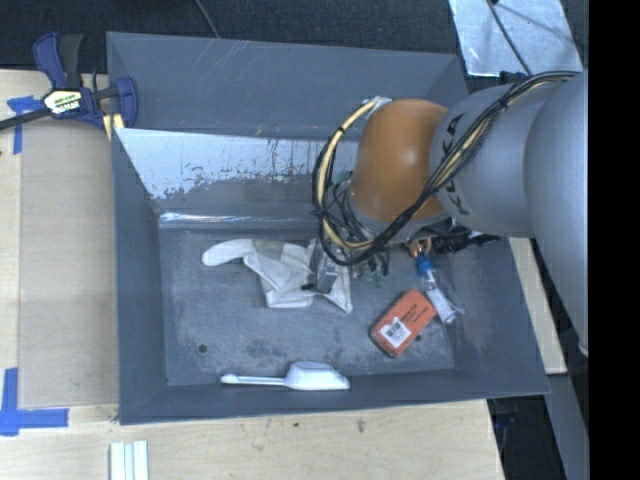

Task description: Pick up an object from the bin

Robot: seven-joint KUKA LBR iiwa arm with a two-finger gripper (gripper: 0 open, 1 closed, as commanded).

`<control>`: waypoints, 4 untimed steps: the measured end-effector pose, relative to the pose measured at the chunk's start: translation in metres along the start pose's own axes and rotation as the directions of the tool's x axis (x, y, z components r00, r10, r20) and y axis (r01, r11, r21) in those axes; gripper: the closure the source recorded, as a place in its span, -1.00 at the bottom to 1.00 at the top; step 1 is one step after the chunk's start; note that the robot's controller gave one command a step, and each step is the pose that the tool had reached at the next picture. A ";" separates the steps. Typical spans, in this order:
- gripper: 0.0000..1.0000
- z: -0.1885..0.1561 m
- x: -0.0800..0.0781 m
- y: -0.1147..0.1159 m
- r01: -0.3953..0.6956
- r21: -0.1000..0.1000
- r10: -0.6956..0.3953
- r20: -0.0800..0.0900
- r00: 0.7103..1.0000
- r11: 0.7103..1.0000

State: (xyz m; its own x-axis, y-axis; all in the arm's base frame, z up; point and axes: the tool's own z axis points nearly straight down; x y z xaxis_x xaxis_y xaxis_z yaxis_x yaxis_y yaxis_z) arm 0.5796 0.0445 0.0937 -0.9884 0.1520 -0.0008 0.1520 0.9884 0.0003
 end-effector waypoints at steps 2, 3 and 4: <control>1.00 -0.040 0.008 0.005 0.014 0.002 -0.014 -0.007 1.000 1.000; 1.00 -0.081 -0.009 0.014 0.077 0.000 -0.077 0.003 0.997 0.997; 1.00 -0.099 -0.008 0.024 0.069 -0.001 -0.069 0.003 0.998 0.998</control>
Offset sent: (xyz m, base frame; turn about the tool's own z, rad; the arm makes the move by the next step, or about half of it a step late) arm -0.0123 0.0195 0.1227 -0.0372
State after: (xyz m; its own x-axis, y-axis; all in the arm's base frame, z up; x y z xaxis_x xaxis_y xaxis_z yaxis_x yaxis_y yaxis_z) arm 0.5906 0.0671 0.1922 -0.9965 0.0834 -0.0041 0.0834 0.9965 0.0009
